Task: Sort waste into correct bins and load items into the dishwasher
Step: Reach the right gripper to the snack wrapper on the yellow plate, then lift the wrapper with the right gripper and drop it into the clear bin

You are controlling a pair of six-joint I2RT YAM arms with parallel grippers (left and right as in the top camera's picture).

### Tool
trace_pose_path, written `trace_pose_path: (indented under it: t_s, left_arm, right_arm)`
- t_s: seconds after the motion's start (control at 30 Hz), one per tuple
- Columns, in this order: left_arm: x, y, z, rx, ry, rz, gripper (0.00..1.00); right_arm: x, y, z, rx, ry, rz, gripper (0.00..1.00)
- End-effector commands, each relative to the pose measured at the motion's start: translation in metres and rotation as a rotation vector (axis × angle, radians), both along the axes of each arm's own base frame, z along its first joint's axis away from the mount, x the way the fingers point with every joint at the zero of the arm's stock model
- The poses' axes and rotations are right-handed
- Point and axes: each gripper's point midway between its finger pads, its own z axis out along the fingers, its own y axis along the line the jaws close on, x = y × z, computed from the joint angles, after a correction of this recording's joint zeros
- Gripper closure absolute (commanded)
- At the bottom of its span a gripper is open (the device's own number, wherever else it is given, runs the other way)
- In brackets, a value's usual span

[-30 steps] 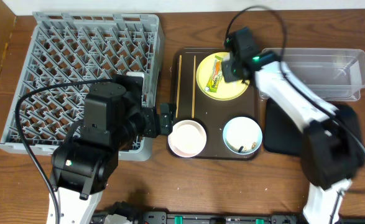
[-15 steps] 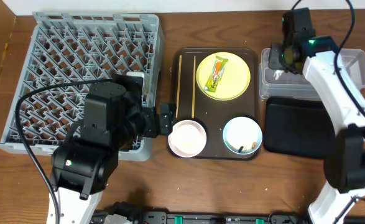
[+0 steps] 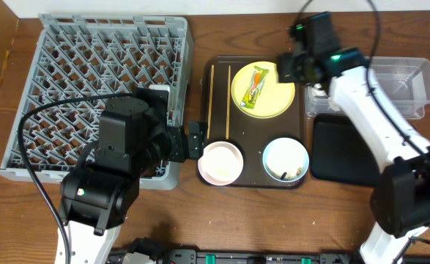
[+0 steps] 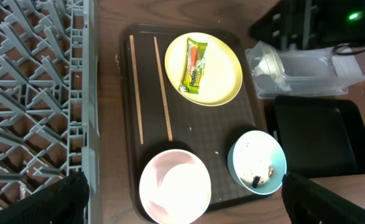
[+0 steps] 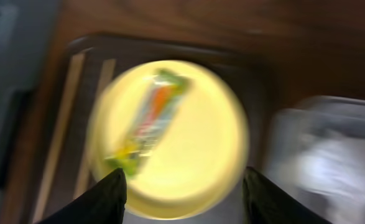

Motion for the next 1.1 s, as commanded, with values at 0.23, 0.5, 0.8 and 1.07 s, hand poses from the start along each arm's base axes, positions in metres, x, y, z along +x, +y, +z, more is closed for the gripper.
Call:
trace_pose_path:
  t_s: [0.23,0.5,0.8,1.07]
  left_arm:
    - [0.000,0.000,0.008,-0.014,-0.014,0.001,0.01]
    - [0.000,0.000,0.008,-0.014,-0.014,0.001,0.01]
    - [0.000,0.000,0.008,-0.014,-0.014,0.001,0.01]
    - [0.000,0.000,0.008,-0.014,-0.014,0.001,0.01]
  right_arm:
    - [0.021,0.051,-0.097,-0.028,0.040,-0.143,0.30]
    - [0.024,0.053,-0.156,-0.002,0.117,-0.241,0.75]
    - [0.035,0.025,-0.054,0.046,-0.010,-0.219,0.99]
    - [0.013,-0.072,0.053,0.060,-0.079,-0.366,0.99]
